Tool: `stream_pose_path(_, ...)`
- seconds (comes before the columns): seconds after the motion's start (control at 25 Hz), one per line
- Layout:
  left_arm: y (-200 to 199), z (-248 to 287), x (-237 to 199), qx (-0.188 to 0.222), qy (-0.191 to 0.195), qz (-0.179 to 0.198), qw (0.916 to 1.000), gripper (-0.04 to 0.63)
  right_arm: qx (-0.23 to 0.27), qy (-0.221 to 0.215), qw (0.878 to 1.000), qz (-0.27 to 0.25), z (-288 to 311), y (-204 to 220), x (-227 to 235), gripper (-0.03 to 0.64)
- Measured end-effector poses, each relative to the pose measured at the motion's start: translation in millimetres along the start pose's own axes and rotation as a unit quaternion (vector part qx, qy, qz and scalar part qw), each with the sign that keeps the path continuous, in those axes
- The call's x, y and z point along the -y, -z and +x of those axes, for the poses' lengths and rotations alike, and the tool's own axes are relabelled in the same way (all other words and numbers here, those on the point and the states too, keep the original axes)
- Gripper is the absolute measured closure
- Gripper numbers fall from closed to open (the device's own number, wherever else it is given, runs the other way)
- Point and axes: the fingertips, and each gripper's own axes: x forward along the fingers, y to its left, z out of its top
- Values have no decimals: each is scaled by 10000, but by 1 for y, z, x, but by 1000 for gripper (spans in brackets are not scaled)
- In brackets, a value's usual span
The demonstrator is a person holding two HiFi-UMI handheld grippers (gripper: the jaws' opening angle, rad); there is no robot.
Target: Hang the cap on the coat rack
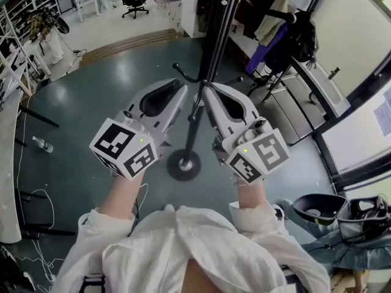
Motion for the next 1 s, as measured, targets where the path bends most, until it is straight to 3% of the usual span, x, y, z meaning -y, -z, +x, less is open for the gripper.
stream_pose_path(0.24, 23, 0, 0, -165, 229, 12, 9996, 543, -127, -29, 9999, 39, 3, 14, -6, 612)
stream_pose_path(0.48, 42, -3, -1, -415, 63, 110, 9991, 557, -343, -26, 9993, 119, 1, 33, -7, 614)
stream_pose_path(1.0, 70, -7, 15, -732, 192, -175, 9970, 577, -459, 36, 9982, 386, -10, 58, -6, 612)
